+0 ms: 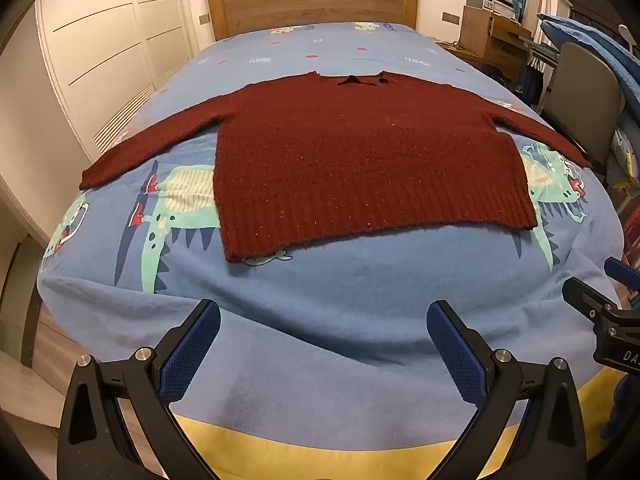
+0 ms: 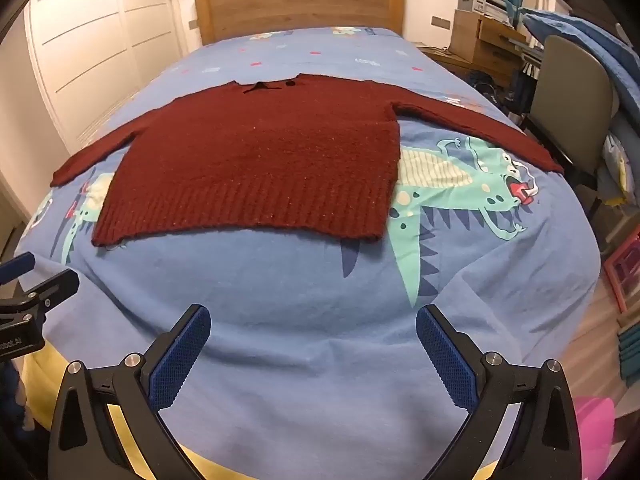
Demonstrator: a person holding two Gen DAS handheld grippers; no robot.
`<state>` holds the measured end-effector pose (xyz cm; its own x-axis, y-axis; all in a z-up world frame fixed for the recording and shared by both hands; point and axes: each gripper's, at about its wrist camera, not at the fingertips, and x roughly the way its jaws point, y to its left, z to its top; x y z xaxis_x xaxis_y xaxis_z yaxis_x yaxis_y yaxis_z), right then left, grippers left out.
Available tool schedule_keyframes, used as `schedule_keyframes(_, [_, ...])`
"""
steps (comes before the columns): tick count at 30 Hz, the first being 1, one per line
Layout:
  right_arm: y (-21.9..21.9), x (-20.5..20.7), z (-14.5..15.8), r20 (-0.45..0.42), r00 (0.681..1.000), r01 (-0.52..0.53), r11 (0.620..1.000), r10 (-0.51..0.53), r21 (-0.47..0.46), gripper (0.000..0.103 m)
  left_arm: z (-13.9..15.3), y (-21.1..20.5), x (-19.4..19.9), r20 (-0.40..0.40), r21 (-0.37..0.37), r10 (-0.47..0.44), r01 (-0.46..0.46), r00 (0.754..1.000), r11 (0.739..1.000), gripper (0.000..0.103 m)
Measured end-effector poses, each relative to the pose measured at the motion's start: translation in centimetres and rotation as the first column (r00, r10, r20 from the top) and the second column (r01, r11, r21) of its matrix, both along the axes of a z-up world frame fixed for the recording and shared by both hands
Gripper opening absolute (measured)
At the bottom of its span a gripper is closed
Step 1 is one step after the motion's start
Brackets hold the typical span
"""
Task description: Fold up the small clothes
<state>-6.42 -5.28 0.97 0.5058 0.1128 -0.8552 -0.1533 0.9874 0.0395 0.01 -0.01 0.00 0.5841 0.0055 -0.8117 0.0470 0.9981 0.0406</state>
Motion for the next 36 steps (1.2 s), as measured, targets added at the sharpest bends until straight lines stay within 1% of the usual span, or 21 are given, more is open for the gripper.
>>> schedule_keyframes(6, [-0.79, -0.17, -0.23, 0.005, 1.000, 0.002, 1.000, -0.002, 0.011, 0.103, -0.01, -0.06, -0.06, 0.000, -0.004, 0.003, -0.003, 1.000, 1.000, 0.102])
schedule_keyframes(15, [-0.25, 0.01, -0.08, 0.002, 1.000, 0.004, 1.000, -0.004, -0.015, 0.103, 0.08, 0.14, -0.04, -0.005, -0.014, 0.004, -0.005, 1.000, 1.000, 0.102])
schedule_keyframes(36, [-0.24, 0.07, 0.54, 0.013, 1.000, -0.001, 1.000, 0.001, -0.018, 0.103, 0.02, 0.05, -0.05, 0.021, 0.005, 0.014, -0.015, 1.000, 1.000, 0.102])
